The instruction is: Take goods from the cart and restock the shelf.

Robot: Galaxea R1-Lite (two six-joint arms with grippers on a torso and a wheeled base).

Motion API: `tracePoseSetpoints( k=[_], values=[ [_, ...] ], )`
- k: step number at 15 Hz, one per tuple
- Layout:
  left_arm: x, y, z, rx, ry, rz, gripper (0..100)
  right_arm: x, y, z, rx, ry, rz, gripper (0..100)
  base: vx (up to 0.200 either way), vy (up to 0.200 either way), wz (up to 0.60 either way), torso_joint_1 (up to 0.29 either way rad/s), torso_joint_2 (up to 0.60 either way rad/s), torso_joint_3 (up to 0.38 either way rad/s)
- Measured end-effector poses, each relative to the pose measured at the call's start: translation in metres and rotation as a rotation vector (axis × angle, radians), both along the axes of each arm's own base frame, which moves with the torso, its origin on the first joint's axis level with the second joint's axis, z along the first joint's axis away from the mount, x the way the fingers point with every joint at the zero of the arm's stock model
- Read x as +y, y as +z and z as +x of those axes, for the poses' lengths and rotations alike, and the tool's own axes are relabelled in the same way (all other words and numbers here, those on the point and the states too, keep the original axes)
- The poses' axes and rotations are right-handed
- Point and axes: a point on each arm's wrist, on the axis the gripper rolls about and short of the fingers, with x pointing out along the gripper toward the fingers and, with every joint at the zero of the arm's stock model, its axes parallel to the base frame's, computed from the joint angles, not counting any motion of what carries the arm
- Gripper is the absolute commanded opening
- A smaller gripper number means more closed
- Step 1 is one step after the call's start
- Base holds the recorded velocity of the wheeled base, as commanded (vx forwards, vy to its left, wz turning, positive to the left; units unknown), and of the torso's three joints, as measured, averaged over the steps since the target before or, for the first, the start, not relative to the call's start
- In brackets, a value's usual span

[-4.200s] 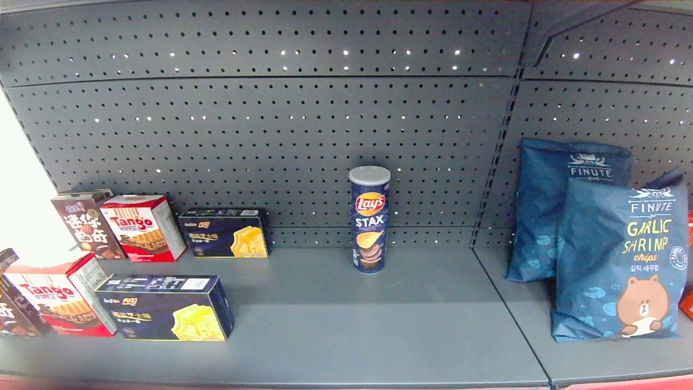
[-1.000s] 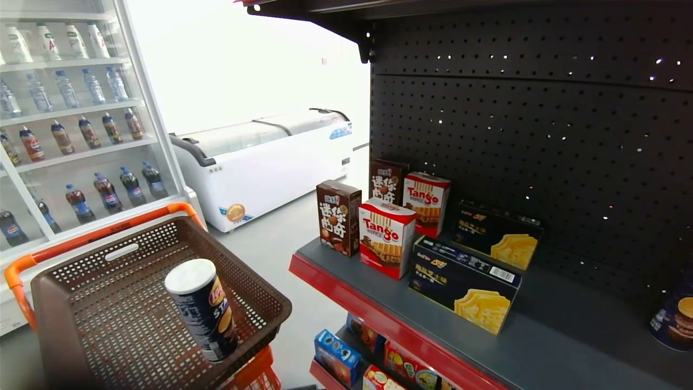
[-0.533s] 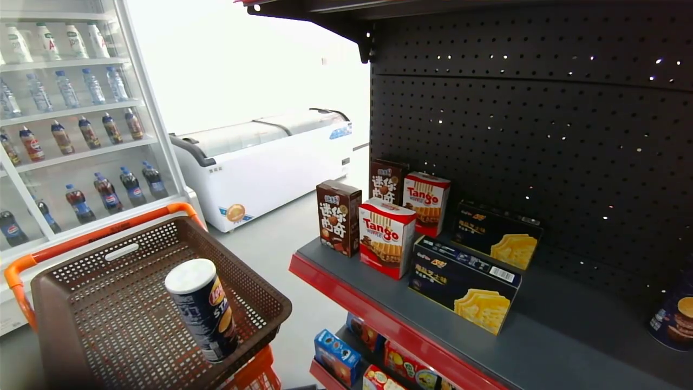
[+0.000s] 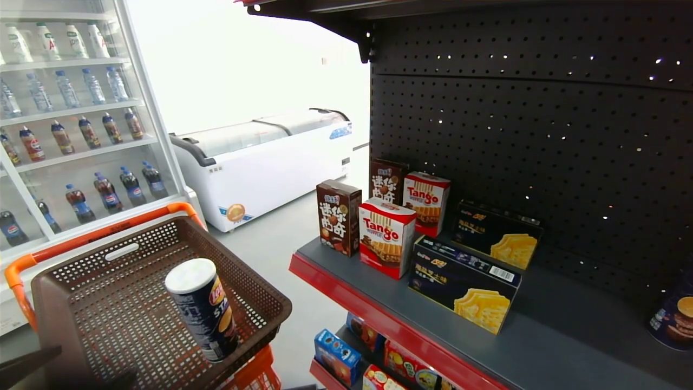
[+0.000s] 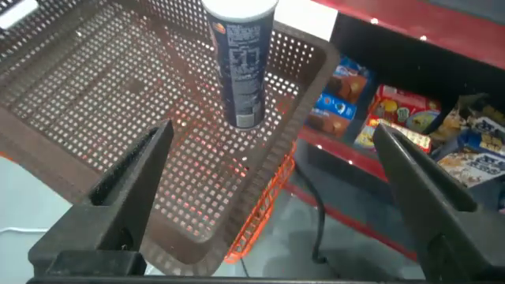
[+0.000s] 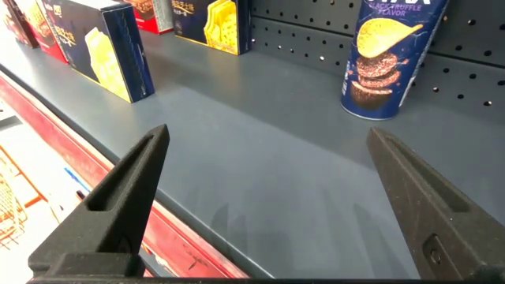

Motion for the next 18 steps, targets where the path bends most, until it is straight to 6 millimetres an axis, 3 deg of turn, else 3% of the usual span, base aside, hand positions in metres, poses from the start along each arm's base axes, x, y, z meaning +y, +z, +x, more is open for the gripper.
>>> tracePoseSetpoints(
  k=[7,18],
  values=[
    [-0.001,-0.02,0.071,0.059,0.038,-0.011,100,0.0,0.0,0.0,0.0,0.001,0.0,100,0.0,0.0,0.0,0.0,0.0,0.0],
    [-0.005,-0.079,0.148,0.061,0.03,-0.007,100,0.0,0.0,0.0,0.0,0.001,0.0,100,0.0,0.0,0.0,0.0,0.0,0.0]
  ],
)
